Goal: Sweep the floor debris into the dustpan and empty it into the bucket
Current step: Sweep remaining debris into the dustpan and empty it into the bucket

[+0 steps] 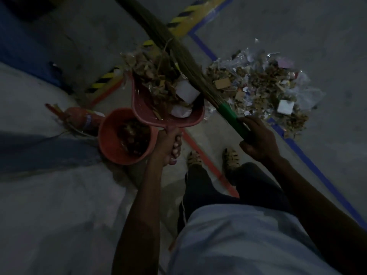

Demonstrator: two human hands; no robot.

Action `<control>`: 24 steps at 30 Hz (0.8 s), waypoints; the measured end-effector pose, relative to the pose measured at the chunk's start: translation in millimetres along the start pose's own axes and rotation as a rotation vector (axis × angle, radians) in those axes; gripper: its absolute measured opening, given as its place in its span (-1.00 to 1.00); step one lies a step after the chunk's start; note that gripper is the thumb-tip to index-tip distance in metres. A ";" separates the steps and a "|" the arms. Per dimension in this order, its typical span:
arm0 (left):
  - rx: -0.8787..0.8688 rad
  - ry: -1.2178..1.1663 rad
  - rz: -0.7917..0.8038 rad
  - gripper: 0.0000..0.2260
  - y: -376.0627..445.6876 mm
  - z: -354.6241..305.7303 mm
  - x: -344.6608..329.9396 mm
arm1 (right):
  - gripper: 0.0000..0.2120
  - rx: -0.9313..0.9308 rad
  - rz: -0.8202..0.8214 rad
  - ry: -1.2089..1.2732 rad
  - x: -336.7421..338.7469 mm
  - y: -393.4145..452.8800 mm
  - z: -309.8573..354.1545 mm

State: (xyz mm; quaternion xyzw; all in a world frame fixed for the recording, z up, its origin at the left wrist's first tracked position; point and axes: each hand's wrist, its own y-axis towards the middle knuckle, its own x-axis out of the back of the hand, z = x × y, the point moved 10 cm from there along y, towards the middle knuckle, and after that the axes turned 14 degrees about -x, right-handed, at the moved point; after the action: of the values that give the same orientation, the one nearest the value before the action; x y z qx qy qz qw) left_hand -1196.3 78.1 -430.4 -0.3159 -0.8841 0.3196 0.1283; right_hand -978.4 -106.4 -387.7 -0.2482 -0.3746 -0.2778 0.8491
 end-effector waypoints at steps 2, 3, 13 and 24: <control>-0.025 -0.081 -0.051 -0.70 -17.2 -1.3 5.2 | -0.30 0.069 0.039 -0.028 1.9 0.0 15.7; -0.029 -0.117 -0.075 -0.70 -25.8 0.2 6.5 | -0.30 0.097 0.060 -0.041 3.1 -0.5 21.5; 0.024 -0.325 -0.316 -0.69 -105.2 25.2 6.9 | -0.31 0.305 0.298 -0.067 12.4 -2.8 59.2; 0.075 -0.505 -0.434 -0.69 -116.2 74.3 55.9 | -0.29 0.464 0.469 -0.233 -35.6 17.1 121.7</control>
State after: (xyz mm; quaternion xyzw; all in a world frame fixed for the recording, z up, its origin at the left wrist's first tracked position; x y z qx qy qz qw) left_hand -1326.5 8.7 -410.6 -0.0259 -0.9222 0.3854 -0.0183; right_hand -1047.9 -7.2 -346.3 -0.1576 -0.4550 0.0475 0.8751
